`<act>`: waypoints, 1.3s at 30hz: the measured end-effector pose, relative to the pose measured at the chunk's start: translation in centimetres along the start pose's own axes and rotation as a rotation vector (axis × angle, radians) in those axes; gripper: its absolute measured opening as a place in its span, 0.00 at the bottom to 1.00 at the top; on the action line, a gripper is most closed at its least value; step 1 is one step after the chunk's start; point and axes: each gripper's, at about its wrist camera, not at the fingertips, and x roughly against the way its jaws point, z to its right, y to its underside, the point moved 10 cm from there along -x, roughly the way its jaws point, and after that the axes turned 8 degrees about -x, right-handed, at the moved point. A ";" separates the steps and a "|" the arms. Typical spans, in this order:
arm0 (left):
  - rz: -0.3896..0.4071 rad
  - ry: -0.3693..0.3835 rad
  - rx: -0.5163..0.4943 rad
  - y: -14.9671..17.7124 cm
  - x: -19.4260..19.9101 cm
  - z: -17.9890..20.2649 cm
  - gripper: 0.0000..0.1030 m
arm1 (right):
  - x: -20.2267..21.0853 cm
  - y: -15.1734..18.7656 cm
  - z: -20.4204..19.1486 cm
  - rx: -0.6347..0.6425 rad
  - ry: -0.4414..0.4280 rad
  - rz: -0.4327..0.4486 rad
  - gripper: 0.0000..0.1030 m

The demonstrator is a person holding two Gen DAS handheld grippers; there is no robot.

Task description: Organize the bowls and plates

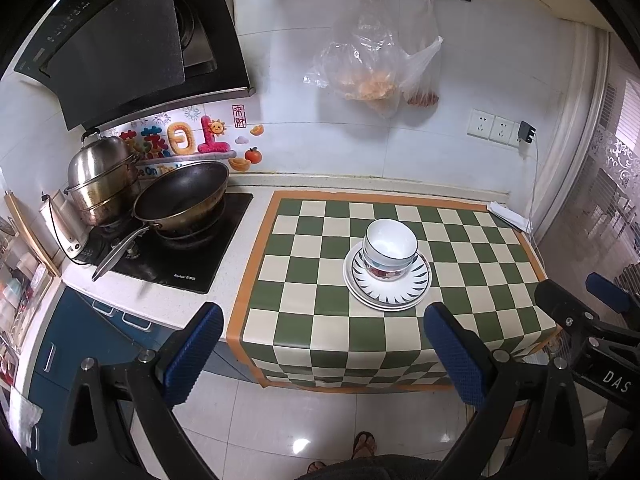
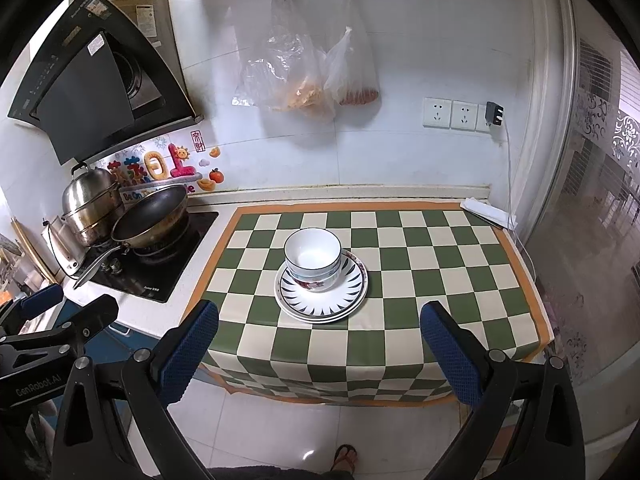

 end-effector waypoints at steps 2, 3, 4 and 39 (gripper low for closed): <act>0.001 0.001 0.001 0.0 0.0 0.1 1.00 | 0.0 0.1 0.0 0.000 0.000 0.000 1.00; 0.000 -0.001 0.000 0.0 0.0 0.1 1.00 | -0.1 0.1 0.1 -0.002 -0.002 -0.001 1.00; -0.001 -0.001 0.001 0.0 0.0 0.1 1.00 | 0.0 0.2 0.1 -0.004 -0.003 -0.001 1.00; -0.003 0.000 0.004 0.4 0.6 1.0 1.00 | 0.3 1.2 1.4 -0.012 0.006 0.002 1.00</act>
